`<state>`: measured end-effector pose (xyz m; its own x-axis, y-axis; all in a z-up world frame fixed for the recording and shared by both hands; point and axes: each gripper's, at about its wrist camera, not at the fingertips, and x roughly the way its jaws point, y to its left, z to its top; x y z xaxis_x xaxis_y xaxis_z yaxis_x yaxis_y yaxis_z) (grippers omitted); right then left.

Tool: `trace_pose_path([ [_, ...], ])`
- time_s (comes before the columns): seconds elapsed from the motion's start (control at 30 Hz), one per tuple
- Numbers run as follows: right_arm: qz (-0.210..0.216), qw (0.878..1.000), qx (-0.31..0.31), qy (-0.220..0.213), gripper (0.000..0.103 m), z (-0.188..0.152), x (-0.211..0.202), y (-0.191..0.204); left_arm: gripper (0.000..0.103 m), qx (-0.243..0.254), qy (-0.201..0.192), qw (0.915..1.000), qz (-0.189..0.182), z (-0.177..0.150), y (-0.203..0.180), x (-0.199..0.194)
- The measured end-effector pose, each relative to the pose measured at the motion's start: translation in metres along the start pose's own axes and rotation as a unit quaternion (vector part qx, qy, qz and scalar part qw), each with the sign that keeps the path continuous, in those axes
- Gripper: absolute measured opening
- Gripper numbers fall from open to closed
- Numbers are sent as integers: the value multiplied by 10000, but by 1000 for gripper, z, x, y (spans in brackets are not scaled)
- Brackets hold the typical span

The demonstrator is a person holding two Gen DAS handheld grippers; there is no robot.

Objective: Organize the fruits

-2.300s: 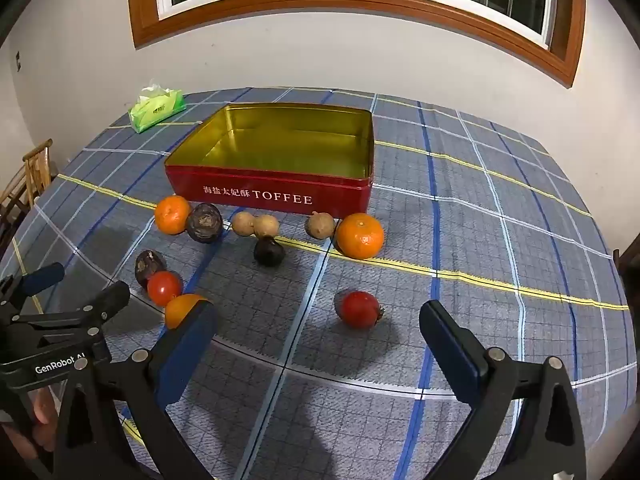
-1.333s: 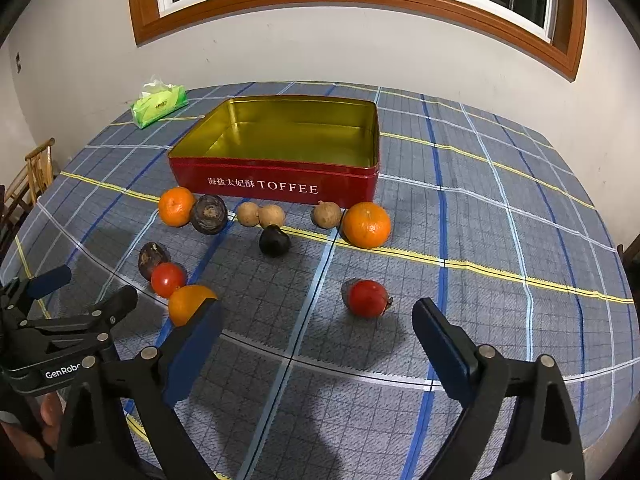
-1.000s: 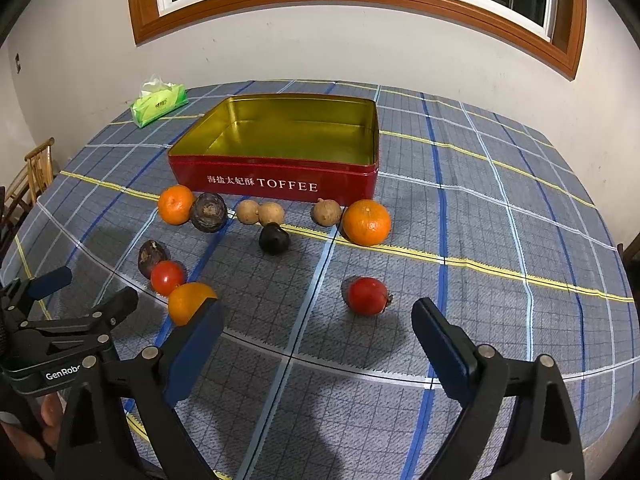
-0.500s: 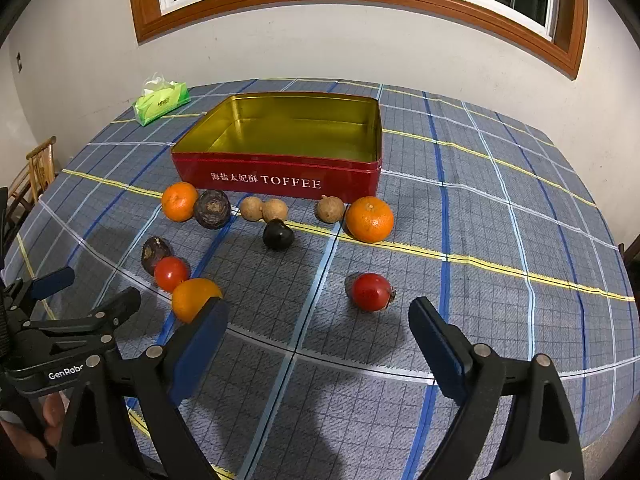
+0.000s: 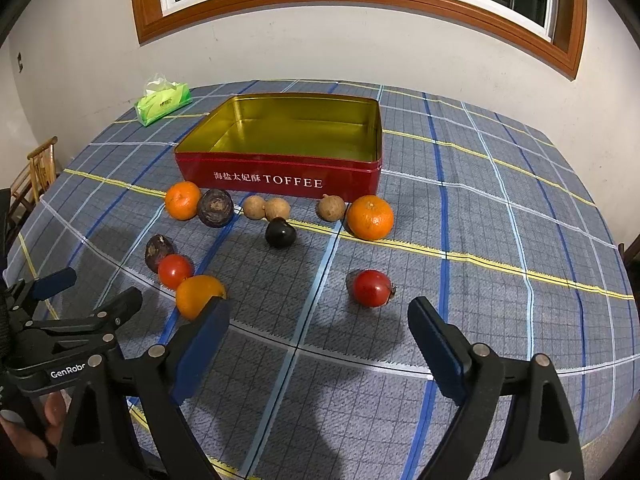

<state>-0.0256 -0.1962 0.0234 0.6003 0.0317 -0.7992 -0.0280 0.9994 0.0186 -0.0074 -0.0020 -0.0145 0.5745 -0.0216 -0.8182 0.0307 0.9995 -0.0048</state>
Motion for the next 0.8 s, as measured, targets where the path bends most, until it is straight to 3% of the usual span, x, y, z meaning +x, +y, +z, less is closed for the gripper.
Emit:
trace_pose_path([
  [0.8,6,10000,79,55,84,-7,1,-3,102,-17,2,10000,4,-4,1,-2],
])
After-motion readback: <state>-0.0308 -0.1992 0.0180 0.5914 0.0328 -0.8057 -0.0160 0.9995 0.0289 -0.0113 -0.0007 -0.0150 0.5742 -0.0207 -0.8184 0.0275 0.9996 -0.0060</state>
